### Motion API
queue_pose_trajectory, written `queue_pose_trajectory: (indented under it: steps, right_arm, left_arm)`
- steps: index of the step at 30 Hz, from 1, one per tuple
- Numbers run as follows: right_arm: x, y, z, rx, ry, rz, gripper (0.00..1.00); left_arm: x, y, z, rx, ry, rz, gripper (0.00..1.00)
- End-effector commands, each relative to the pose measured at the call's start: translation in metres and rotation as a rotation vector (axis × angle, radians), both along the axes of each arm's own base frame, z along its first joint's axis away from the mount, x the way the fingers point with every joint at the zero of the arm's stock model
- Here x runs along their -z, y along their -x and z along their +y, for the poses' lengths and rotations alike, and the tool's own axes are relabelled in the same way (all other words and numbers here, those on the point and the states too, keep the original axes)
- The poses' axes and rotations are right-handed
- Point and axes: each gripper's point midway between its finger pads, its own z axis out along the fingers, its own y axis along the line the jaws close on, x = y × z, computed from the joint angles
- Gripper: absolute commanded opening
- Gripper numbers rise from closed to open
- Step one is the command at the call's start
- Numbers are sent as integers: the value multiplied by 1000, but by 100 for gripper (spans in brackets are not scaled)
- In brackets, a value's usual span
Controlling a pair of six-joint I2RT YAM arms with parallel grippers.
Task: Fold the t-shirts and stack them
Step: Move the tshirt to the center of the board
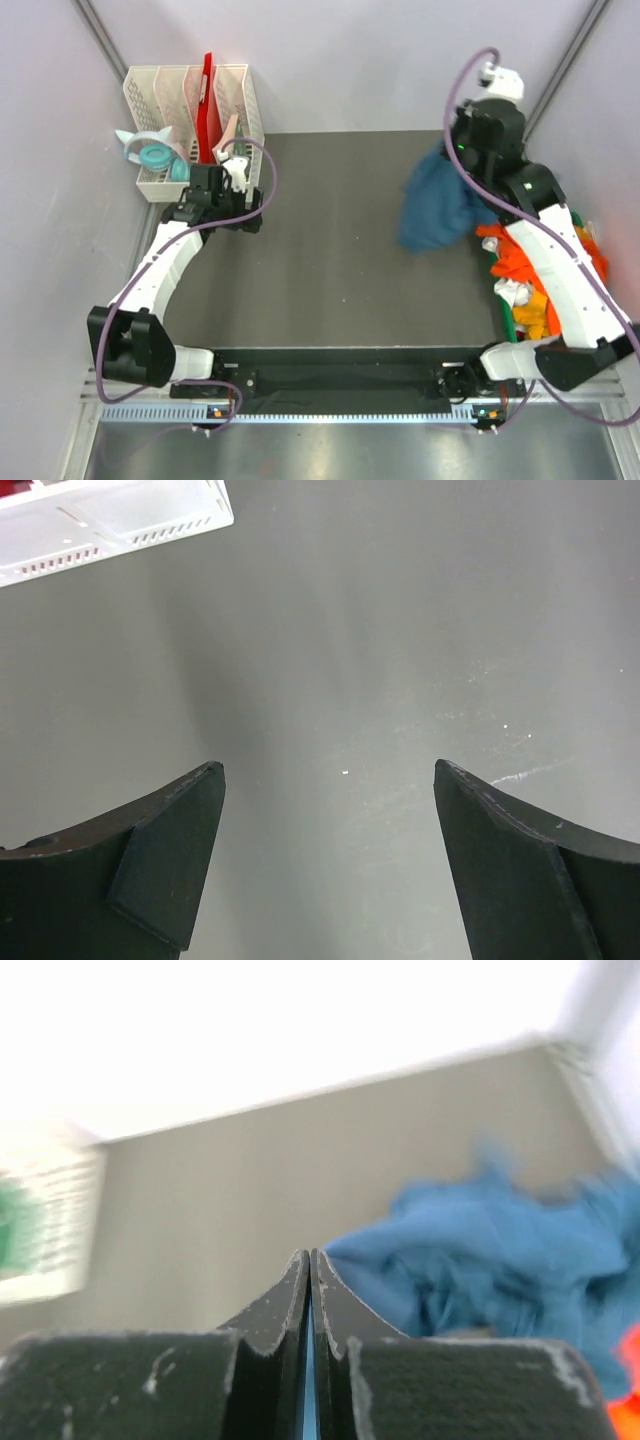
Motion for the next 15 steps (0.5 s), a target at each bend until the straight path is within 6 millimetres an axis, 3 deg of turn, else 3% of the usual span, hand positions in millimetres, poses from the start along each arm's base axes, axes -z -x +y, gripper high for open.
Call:
queue_pose_trajectory:
  steps: [1, 2, 3, 4, 5, 8, 9, 10, 13, 15]
  right_arm:
    - [-37, 10, 117, -344, 17, -35, 0]
    - [-55, 15, 135, -392, 1, -69, 0]
    - [-58, 27, 165, -478, -1, -71, 0]
    - [-48, 25, 188, -522, 10, -44, 0]
    - [-58, 30, 203, -559, -6, -60, 0]
    - [-37, 49, 259, -688, 3, -12, 0]
    - [-28, 50, 267, -701, 12, 3, 0]
    - [-4, 49, 278, -714, 36, 44, 0]
    - [40, 52, 291, -725, 49, 115, 0]
    - [50, 50, 288, -692, 53, 127, 0]
  left_arm:
    - [-16, 9, -1, 12, 20, -55, 90]
    - [-17, 10, -1, 14, 21, -58, 90]
    - [-19, 11, -2, 15, 24, -60, 90]
    - [-19, 12, -2, 16, 25, -60, 90]
    - [-19, 13, -2, 18, 28, -58, 90]
    - [-24, 16, -4, 21, 45, -68, 90]
    - [-26, 17, -5, 18, 51, -71, 90]
    - [-25, 18, -5, 18, 53, -71, 90]
    - [-27, 21, -3, 11, 47, -87, 91]
    - [-27, 24, -1, 10, 38, -94, 91]
